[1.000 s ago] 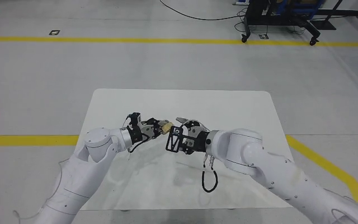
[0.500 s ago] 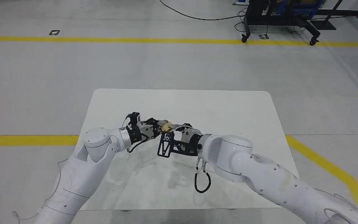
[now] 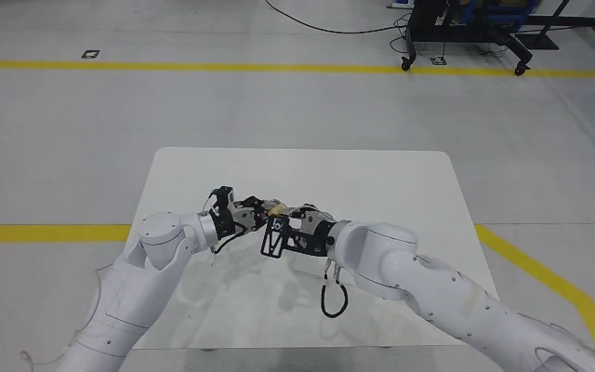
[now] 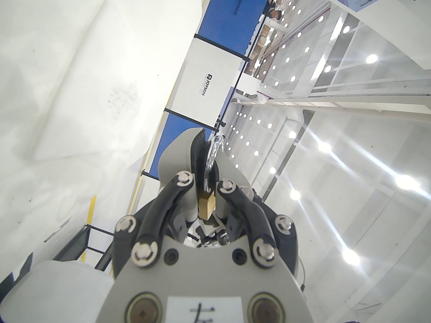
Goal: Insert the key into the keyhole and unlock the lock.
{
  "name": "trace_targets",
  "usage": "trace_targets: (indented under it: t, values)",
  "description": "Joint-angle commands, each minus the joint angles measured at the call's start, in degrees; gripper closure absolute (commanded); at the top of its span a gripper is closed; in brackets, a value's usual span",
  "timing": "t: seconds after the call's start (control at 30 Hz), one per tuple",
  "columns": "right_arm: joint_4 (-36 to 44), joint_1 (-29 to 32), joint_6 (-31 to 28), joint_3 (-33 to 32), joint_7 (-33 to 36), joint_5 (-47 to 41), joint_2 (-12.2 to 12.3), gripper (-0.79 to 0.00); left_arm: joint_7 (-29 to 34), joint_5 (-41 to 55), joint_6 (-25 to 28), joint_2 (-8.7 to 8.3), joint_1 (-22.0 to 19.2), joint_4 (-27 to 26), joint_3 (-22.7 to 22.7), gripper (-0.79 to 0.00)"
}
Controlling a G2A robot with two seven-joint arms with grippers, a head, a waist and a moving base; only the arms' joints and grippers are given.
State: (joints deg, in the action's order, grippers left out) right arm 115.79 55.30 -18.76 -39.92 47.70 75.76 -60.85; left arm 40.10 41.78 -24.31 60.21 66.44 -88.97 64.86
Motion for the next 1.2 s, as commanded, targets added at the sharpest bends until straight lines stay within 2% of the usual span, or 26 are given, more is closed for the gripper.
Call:
trace_targets:
  t: [0.0,0.27,0.47,0.53,0.8,0.97,1.03,1.07,1.1,1.17]
  values:
    - [-0.17,0.13,0.23,-0.24,0.14,-0.16,-0.16,0.000,0.11,-0.11,-0.01,0.03,-0.04,-0.03,-0.05,0.000]
    - [-1.76,2.15,3.75,-3.70,-1.81,-5.59,-0.57,0.000,0.01,-1.05,1.01,0.10,-0.08,-0.23,0.16,0.000]
    - [-6.23,6.07,7.84,-9.60,-8.09,-20.47,-0.67,0.000,-3.18,-7.82,3.54,-0.25,0.47,-2.59,0.77,0.000]
    - [-7.95,7.35,7.29,-11.65,-10.01,-25.05,-0.55,0.000,-4.16,-11.13,4.00,-0.45,1.02,-4.09,0.70,0.000]
    - [-9.84,10.74,5.11,-15.24,-13.69,-32.54,-0.32,0.000,-6.05,-20.21,5.22,-0.88,2.42,-8.20,0.22,0.000]
    - [-9.58,11.50,3.95,-16.44,-13.94,-32.79,-0.21,0.000,-6.48,-21.71,5.55,-0.91,3.17,-9.23,0.40,0.000]
    - [-9.23,11.70,3.64,-16.74,-13.83,-32.39,-0.18,-0.323,-6.79,-21.48,5.90,-0.88,3.39,-9.39,0.78,0.000]
    - [-9.16,11.75,3.30,-16.81,-13.63,-32.05,-0.16,-0.665,-7.02,-21.61,6.14,-0.90,3.45,-9.40,1.08,0.000]
    - [-9.34,11.75,3.02,-16.90,-13.51,-32.03,-0.16,-0.785,-7.30,-22.09,6.16,-0.94,3.52,-9.34,1.39,0.000]
    - [-10.25,11.65,2.04,-17.29,-14.13,-32.88,-0.19,-0.785,-7.97,-20.54,6.31,-0.94,3.75,-9.15,2.71,0.000]
